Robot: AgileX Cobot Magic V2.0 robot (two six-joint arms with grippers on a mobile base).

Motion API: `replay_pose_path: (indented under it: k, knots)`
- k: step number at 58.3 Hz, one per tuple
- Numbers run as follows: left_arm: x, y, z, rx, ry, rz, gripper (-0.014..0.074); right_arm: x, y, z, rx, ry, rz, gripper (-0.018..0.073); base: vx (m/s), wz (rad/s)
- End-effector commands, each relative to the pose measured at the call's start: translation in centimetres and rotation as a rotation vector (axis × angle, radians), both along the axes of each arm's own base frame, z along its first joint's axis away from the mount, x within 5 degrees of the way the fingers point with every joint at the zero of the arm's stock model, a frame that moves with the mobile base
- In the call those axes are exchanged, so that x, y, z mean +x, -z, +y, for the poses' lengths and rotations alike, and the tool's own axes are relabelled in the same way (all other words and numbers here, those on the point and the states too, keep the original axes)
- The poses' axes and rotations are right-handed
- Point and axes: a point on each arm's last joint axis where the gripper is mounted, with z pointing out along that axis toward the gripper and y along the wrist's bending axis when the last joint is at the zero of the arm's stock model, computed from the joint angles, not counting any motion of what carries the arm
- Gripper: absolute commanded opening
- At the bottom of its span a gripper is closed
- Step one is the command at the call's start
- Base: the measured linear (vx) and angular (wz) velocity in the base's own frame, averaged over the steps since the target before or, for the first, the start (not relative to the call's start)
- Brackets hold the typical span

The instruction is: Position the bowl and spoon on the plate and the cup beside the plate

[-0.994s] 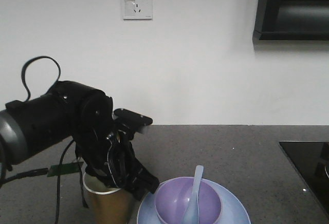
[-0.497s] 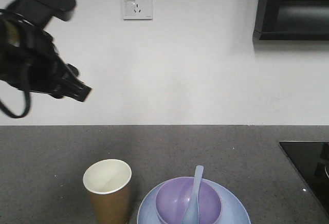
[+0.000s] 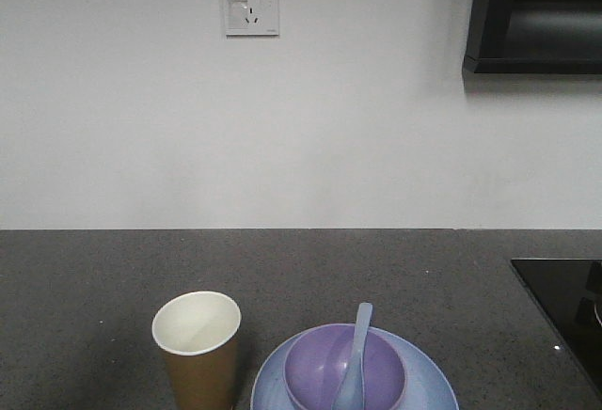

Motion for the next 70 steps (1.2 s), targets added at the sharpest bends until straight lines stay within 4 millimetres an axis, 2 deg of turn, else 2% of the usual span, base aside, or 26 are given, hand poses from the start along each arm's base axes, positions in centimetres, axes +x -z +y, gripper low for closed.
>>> replay_pose_path:
  k: [1,13,31,37,41,48,56,64,70]
  knots:
    - [-1.0,-0.4,0.5,-0.023,0.027,-0.087,-0.0007,0.2,-1.4,-0.1,0.01,0.015,-0.093,0.0417,0.0,0.0]
    - [-1.7,0.7,1.3,-0.006,-0.012,-0.042,-0.0007,0.2,-1.4,-0.1,0.01,0.015,-0.093,0.0417,0.0,0.0]
    - [-1.7,0.9,1.4,0.001,-0.023,-0.025,-0.0007,0.2,-1.3,-0.1,0.01,0.014,-0.089,0.0417,0.0,0.0]
    - [-1.9,1.3,1.0,-0.077,0.003,0.039,-0.0006,0.2,-1.3,-0.1,0.01,0.014,-0.089,0.0417,0.0,0.0]
    - [-2.0,1.5,1.0,-0.066,0.016,0.06,-0.0006,0.2,-1.3,-0.1,0.01,0.014,-0.089,0.0417,0.0,0.0]
    - [-2.2,2.4,1.4,-0.056,0.032,0.014,-0.0006,0.2,-1.3,-0.1,0.01,0.014,-0.089,0.0417,0.0,0.0]
    - [-3.2,5.3,2.6,-0.177,-0.003,-0.113,-0.0006,0.2,-1.3,-0.1,0.01,0.014,-0.089,0.0417,0.0,0.0]
    - [-4.7,10.3,4.0,-0.317,-0.098,-0.217,-0.0006,0.2,-1.3,-0.1,0.01,0.014,-0.089,0.0417,0.0,0.0]
    - [-5.8,14.3,4.7,-0.343,-0.172,-0.242,-0.0006,0.2,-1.3,-0.1,0.01,0.014,-0.089,0.0417,0.0,0.0]
